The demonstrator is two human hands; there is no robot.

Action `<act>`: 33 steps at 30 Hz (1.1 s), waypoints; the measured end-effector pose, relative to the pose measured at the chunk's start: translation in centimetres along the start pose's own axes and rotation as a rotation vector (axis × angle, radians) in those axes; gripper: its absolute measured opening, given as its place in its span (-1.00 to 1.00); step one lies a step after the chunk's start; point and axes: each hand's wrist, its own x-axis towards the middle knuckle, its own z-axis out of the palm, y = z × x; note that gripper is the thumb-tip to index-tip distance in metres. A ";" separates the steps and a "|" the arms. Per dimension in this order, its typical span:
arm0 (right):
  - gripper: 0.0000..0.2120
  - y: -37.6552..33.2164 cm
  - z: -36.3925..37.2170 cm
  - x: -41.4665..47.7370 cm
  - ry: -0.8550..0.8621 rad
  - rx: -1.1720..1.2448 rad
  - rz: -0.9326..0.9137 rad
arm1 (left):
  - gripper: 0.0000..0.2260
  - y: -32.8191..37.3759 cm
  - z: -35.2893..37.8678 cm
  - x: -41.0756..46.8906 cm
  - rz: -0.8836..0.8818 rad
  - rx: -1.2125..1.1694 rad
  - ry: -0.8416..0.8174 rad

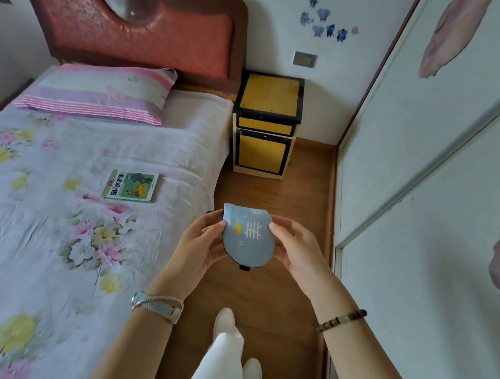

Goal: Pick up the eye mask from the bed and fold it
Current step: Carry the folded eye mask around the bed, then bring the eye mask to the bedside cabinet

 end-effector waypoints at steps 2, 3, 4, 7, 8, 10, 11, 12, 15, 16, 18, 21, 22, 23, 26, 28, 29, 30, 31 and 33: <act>-0.82 -1.0 0.0 2.5 -0.005 -0.003 0.025 | -0.70 0.6 0.0 2.5 -0.014 0.008 0.003; -0.82 -1.5 0.1 3.8 -0.003 -0.002 0.032 | -0.70 0.9 0.0 3.8 -0.023 0.009 0.001; -0.81 -2.0 0.2 5.1 0.002 -0.004 0.036 | -0.70 1.3 0.1 5.2 -0.031 0.010 -0.002; -0.75 -3.9 0.7 9.6 0.022 -0.012 0.039 | -0.71 3.0 0.0 9.9 -0.035 0.020 -0.023; -0.74 -4.6 1.0 11.2 0.027 -0.008 0.041 | -0.72 3.7 -0.1 11.5 -0.032 0.028 -0.031; -0.75 -6.1 1.7 14.3 0.034 -0.008 0.046 | -0.73 5.3 -0.2 14.8 -0.028 0.034 -0.038; -0.75 -6.9 2.1 15.9 0.037 -0.011 0.049 | -0.73 6.2 -0.3 16.5 -0.030 0.033 -0.036; -0.76 -7.8 2.6 17.4 0.040 -0.016 0.052 | -0.73 7.0 -0.4 18.1 -0.035 0.029 -0.031; -0.78 -10.5 3.7 21.5 0.059 -0.022 0.058 | -0.74 9.6 -0.5 22.4 -0.066 0.004 -0.040; -0.80 -11.2 4.1 22.8 0.064 -0.015 0.054 | -0.74 10.5 -0.6 23.8 -0.074 0.000 -0.046; -0.83 -12.7 4.7 25.3 0.068 -0.015 0.044 | -0.75 12.0 -0.8 26.6 -0.080 0.001 -0.045; -0.88 -14.6 5.7 28.7 0.090 -0.044 0.049 | -0.78 13.9 -1.0 30.1 -0.089 0.000 -0.027; -0.88 -15.1 5.9 29.7 0.097 -0.047 0.055 | -0.78 14.4 -0.9 31.2 -0.093 0.000 -0.023; -0.87 -15.6 6.2 30.8 0.100 -0.046 0.061 | -0.78 14.9 -0.9 32.2 -0.098 -0.003 -0.022; -0.81 -17.2 6.4 33.9 0.115 -0.073 0.076 | -0.79 15.9 -0.8 35.5 -0.117 -0.025 -0.034; -0.82 -18.2 6.4 36.0 0.120 -0.081 0.087 | -0.78 16.5 -0.6 37.6 -0.128 -0.036 -0.038; -0.83 -18.7 6.3 37.2 0.120 -0.088 0.094 | -0.78 16.8 -0.4 38.8 -0.133 -0.040 -0.036; -0.82 -19.2 6.2 38.4 0.118 -0.099 0.101 | -0.78 17.0 -0.2 40.0 -0.140 -0.047 -0.029; -0.81 -19.7 6.0 39.6 0.114 -0.107 0.104 | -0.78 17.2 0.0 41.3 -0.144 -0.054 -0.021; -0.78 -21.0 5.7 42.3 0.103 -0.117 0.106 | -0.77 17.8 0.7 44.2 -0.144 -0.054 -0.011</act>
